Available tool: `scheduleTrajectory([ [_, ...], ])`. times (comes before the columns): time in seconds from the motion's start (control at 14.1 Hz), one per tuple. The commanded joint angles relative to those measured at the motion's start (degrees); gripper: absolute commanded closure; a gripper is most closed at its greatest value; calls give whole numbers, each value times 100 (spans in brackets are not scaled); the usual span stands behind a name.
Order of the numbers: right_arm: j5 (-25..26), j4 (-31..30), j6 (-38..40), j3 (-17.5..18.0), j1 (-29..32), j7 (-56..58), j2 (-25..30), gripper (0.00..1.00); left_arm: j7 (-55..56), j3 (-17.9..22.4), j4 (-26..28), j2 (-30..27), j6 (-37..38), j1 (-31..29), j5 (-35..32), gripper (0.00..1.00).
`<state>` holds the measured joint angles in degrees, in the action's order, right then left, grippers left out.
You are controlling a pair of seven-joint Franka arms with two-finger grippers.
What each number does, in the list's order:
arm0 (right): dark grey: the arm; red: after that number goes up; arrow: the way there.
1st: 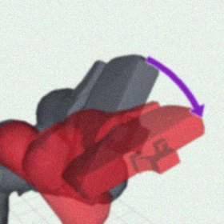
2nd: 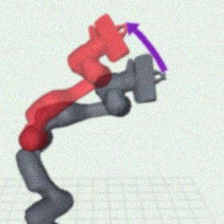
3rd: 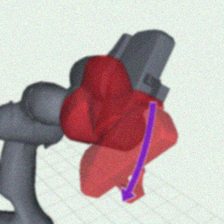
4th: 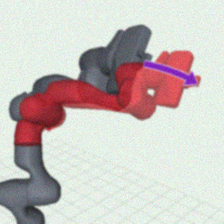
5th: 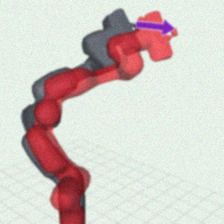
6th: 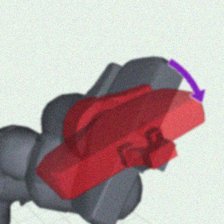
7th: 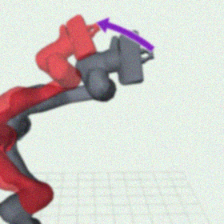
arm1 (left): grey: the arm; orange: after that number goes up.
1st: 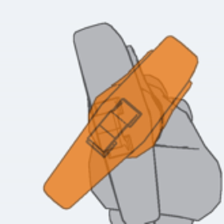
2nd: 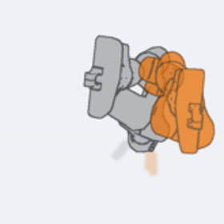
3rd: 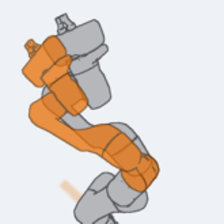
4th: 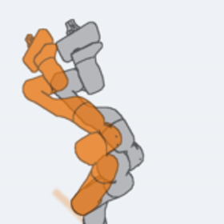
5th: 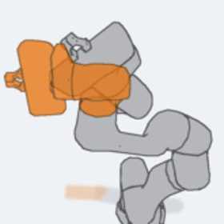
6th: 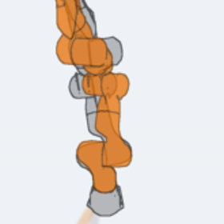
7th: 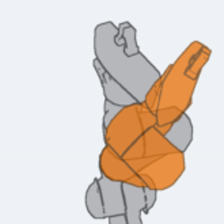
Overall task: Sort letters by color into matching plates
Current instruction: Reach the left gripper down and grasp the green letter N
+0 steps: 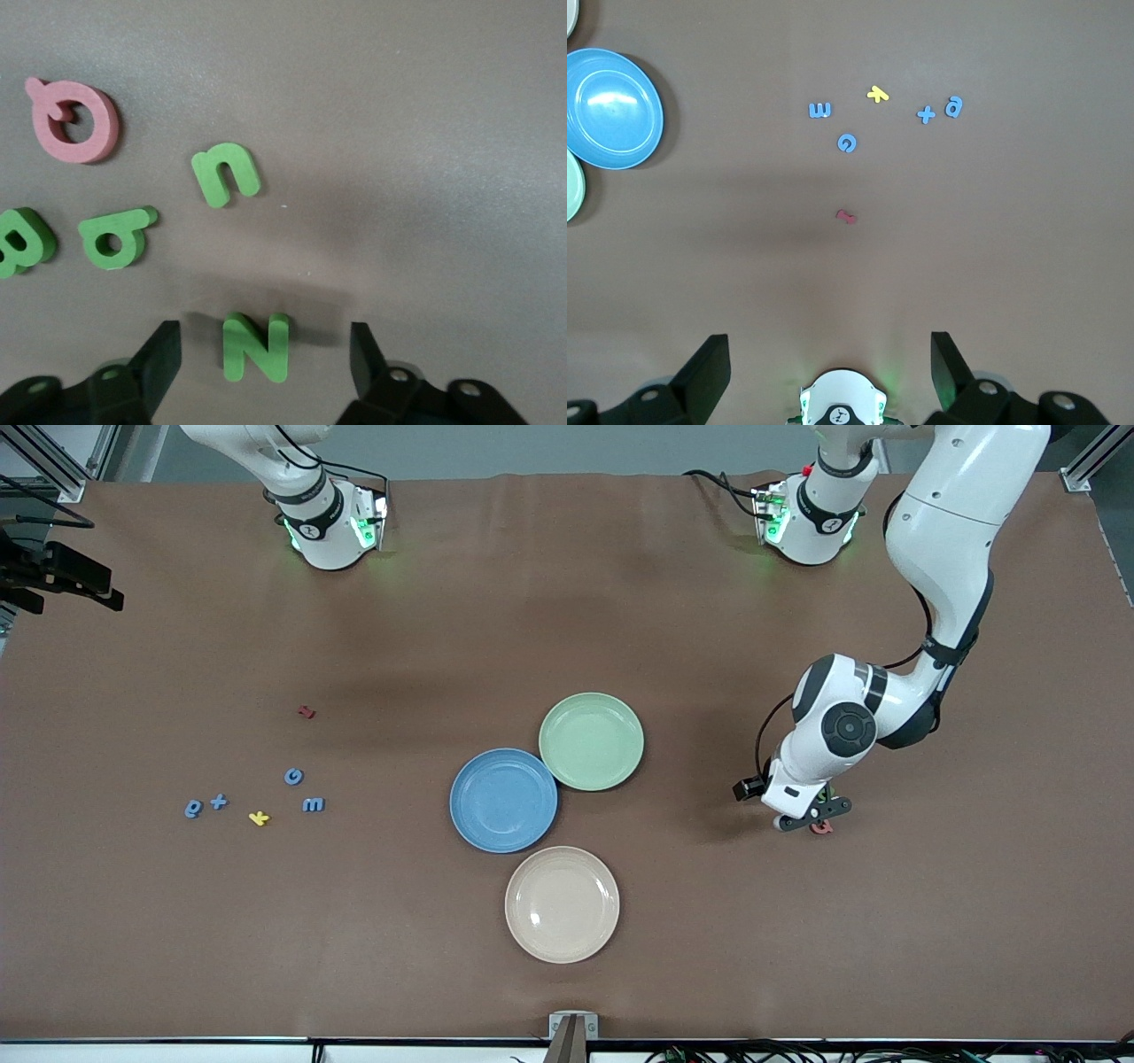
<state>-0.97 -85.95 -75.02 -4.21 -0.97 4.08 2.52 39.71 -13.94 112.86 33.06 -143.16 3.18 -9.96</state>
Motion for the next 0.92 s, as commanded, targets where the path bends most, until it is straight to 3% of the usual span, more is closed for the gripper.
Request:
scheduleTrajectory([
  [0.0,-61,-89,13,52,71,-39,82,0,151,-12,-18,78,-116,7,-129,27],
  [0.5,-70,-194,-83,87,211,-22,91,0,151,-12,8,87,-116,7,-129,48],
  [0.85,-61,-168,-136,78,194,-13,91,0,151,-12,-1,52,-90,-2,-129,74],
])
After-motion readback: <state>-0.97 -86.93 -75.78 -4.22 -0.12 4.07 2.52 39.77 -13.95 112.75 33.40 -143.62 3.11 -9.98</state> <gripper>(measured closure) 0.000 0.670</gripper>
